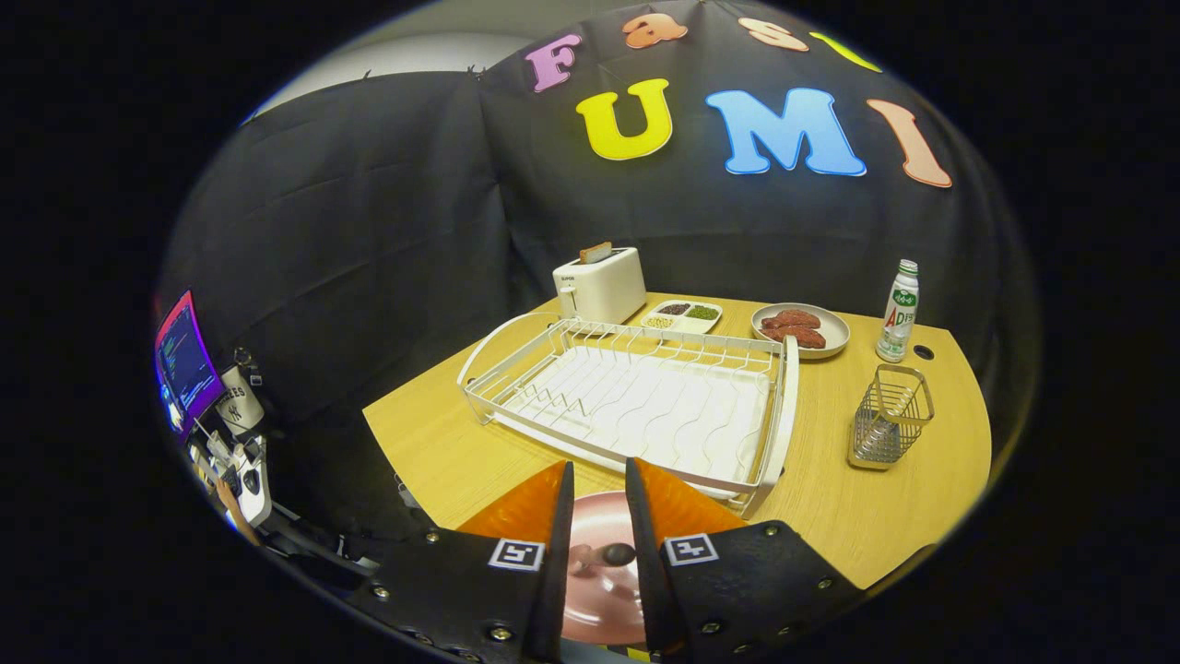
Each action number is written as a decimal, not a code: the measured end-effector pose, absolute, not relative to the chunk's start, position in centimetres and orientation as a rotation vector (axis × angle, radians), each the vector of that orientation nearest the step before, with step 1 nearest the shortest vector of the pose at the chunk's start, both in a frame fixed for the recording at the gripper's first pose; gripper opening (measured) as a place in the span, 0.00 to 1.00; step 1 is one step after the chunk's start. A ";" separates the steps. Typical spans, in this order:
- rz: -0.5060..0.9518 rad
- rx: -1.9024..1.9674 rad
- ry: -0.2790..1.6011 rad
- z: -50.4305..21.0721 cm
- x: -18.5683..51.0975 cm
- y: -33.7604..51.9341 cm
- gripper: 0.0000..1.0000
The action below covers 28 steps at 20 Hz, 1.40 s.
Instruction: Take the plate from the dish rack, then take the spoon from the basket and place it into the plate.
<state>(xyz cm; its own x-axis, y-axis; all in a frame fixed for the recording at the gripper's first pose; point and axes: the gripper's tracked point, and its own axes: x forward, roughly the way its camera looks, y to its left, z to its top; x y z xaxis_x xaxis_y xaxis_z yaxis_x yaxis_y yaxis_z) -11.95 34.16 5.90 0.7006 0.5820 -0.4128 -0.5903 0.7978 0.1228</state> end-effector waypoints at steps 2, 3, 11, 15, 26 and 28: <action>0.659 -0.012 0.456 6.0 -12.0 34.4 0.40; 0.656 -0.013 0.452 6.0 -11.8 34.3 0.41; 0.521 -0.023 0.389 7.5 -9.1 30.4 0.42; 0.408 0.022 0.311 11.2 -6.0 25.8 0.42; 0.254 0.055 0.032 24.9 -1.9 18.0 0.99; 0.258 0.042 0.003 26.4 -1.8 18.0 0.99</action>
